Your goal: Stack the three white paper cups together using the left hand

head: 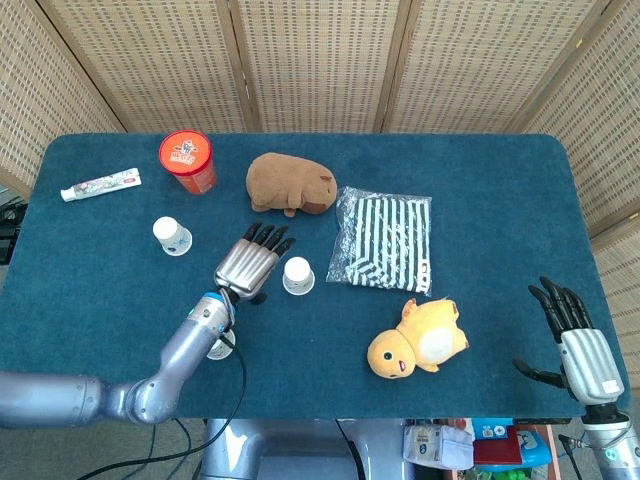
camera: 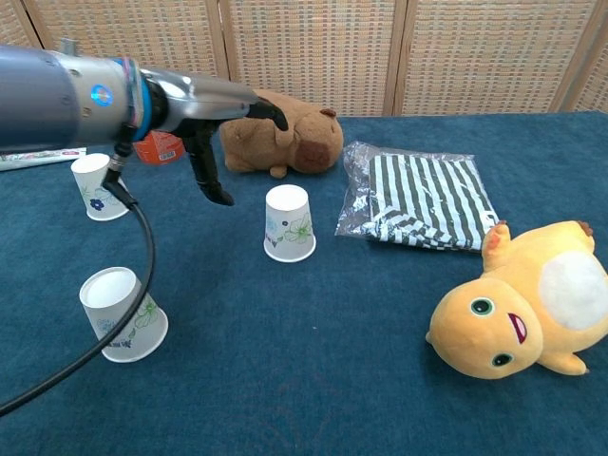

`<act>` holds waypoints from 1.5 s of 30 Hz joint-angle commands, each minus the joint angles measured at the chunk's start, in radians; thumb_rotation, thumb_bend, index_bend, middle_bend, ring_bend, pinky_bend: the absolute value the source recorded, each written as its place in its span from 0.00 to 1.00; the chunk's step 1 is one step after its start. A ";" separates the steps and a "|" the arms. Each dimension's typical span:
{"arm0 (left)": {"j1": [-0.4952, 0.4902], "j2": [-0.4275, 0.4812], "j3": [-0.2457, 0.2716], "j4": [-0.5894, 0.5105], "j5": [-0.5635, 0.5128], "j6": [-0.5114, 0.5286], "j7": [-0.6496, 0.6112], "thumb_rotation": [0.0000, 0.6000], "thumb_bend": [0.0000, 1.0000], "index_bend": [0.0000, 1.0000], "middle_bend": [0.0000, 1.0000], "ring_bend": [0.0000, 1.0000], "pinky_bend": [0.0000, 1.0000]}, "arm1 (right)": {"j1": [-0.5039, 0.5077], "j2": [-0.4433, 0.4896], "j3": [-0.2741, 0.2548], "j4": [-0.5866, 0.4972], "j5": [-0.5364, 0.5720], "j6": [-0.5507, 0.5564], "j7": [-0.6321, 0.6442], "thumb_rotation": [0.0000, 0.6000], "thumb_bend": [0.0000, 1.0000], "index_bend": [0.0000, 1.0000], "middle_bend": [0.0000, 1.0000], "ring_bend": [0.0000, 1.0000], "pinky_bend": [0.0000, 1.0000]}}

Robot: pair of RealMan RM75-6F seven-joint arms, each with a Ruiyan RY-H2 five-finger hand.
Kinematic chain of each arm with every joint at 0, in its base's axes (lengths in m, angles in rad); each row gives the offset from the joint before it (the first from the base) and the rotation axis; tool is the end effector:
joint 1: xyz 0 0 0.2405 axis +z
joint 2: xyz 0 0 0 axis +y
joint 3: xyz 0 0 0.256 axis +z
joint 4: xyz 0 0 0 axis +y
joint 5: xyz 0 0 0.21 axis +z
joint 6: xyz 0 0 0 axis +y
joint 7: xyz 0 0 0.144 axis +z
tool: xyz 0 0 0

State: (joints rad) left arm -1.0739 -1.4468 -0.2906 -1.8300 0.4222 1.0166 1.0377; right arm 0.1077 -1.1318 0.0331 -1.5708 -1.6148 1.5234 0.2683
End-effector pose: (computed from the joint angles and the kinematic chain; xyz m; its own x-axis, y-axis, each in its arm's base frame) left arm -0.0348 0.3483 0.0009 0.6794 0.2784 0.6789 0.7189 -0.4376 -0.5400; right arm -0.2980 -0.1839 0.1548 0.1738 -0.0068 0.9848 -0.9747 -0.1442 0.1710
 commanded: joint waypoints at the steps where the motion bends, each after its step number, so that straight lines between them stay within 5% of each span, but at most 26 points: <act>1: -0.067 -0.065 -0.005 0.071 -0.066 0.008 0.032 1.00 0.24 0.09 0.00 0.00 0.00 | 0.003 0.001 0.001 0.008 0.003 -0.005 0.021 1.00 0.05 0.00 0.00 0.00 0.00; 15: -0.251 -0.202 -0.016 0.269 -0.242 0.012 0.097 1.00 0.24 0.17 0.00 0.00 0.00 | 0.009 0.006 0.013 0.053 0.026 -0.015 0.127 1.00 0.05 0.00 0.00 0.00 0.00; 28: -0.273 -0.225 0.035 0.355 -0.319 -0.014 0.102 1.00 0.24 0.22 0.00 0.00 0.00 | 0.009 0.004 0.019 0.064 0.038 -0.018 0.143 1.00 0.05 0.00 0.00 0.00 0.00; 45: -0.276 -0.276 0.066 0.437 -0.288 -0.057 0.049 1.00 0.24 0.31 0.00 0.00 0.00 | 0.005 0.002 0.020 0.068 0.034 -0.007 0.147 1.00 0.05 0.00 0.00 0.00 0.00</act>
State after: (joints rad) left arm -1.3516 -1.7215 -0.2284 -1.3932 0.1300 0.9578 1.0901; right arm 0.1132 -1.1302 0.0533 -1.5028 -1.5806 1.5156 0.4155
